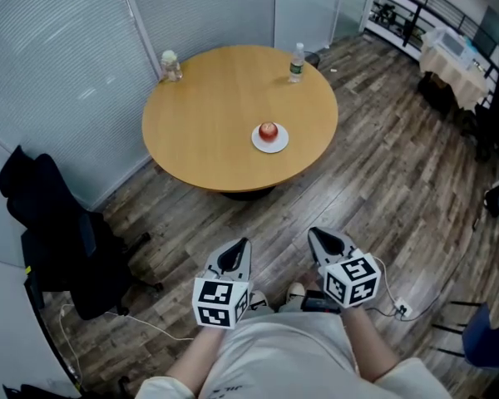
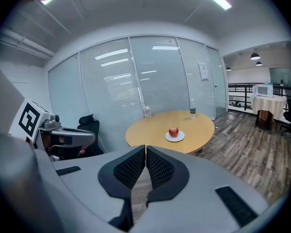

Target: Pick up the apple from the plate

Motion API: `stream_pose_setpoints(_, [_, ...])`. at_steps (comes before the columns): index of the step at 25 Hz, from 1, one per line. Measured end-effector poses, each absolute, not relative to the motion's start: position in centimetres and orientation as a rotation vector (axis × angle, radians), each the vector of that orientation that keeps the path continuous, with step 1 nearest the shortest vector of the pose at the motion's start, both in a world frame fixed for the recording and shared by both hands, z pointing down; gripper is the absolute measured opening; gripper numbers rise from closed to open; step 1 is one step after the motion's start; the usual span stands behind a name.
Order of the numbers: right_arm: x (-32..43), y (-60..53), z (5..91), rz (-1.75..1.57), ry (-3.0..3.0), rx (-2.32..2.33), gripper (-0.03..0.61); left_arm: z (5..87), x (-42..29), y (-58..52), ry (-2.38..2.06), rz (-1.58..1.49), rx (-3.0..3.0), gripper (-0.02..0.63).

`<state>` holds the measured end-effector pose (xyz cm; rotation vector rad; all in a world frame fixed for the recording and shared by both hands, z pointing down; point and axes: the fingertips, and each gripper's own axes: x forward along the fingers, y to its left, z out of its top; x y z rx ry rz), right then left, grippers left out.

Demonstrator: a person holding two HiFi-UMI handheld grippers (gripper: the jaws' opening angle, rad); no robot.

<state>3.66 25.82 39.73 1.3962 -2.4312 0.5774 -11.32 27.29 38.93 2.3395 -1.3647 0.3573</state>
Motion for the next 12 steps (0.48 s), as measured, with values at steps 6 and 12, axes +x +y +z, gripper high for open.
stream_pose_setpoints(6, [1.3,26.1,40.7,0.596,-2.433,1.382,0.031,38.8,-13.2,26.3,-1.36,0.346,2.338,0.003])
stream_pose_setpoints(12, [0.7,23.5,40.7,0.579,-2.446,1.371,0.031,38.4,-13.4,24.3,-1.385,0.315,2.361,0.003])
